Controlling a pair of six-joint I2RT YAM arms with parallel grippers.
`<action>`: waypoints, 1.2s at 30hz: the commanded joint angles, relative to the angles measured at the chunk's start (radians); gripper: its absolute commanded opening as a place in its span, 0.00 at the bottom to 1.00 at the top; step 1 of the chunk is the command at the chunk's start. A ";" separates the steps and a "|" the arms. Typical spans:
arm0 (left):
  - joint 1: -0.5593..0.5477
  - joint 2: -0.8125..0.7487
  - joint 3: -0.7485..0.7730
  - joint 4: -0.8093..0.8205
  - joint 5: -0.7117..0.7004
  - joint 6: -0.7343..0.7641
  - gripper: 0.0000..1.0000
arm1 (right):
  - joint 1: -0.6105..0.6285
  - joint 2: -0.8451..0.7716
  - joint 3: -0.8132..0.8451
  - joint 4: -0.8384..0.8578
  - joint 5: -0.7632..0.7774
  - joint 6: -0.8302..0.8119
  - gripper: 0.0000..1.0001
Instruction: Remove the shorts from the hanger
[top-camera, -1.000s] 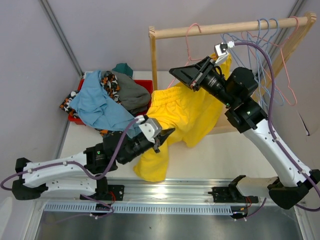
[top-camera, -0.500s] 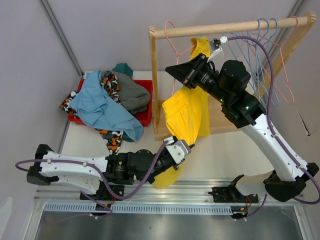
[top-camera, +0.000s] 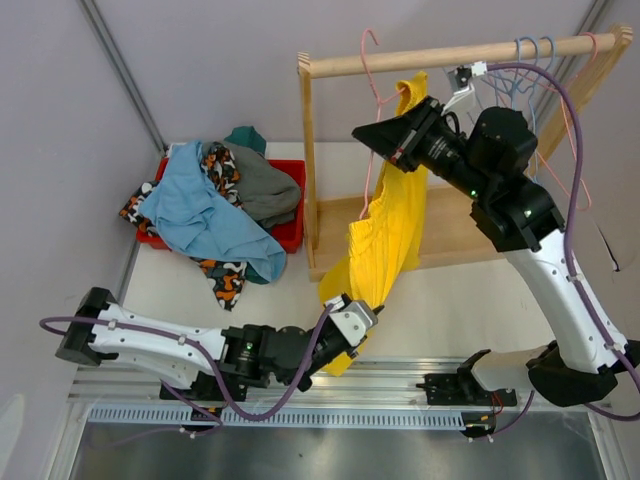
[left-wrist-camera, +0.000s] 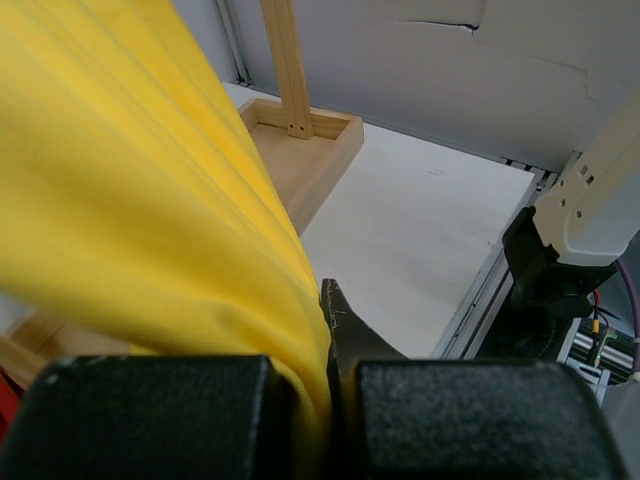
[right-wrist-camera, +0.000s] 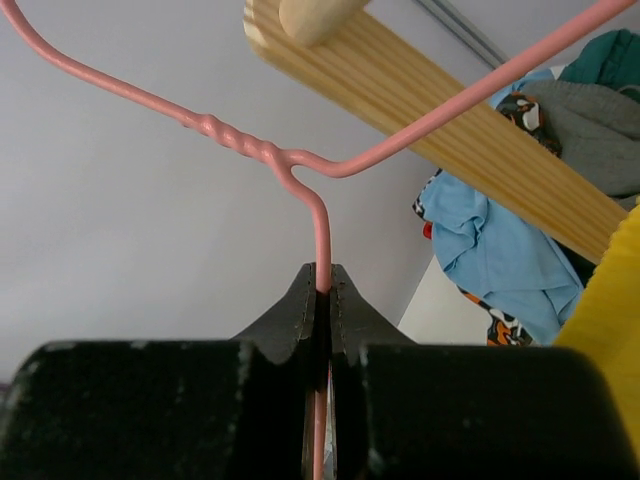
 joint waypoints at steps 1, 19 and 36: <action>-0.103 0.026 -0.057 -0.024 0.014 -0.088 0.00 | -0.094 0.012 0.143 0.189 0.001 0.017 0.00; -0.178 0.164 0.037 0.026 -0.294 -0.107 0.00 | -0.215 -0.026 0.082 0.278 -0.211 0.279 0.00; 0.391 0.333 0.335 0.124 -0.184 0.156 0.00 | -0.056 -0.273 -0.157 0.208 -0.253 0.575 0.00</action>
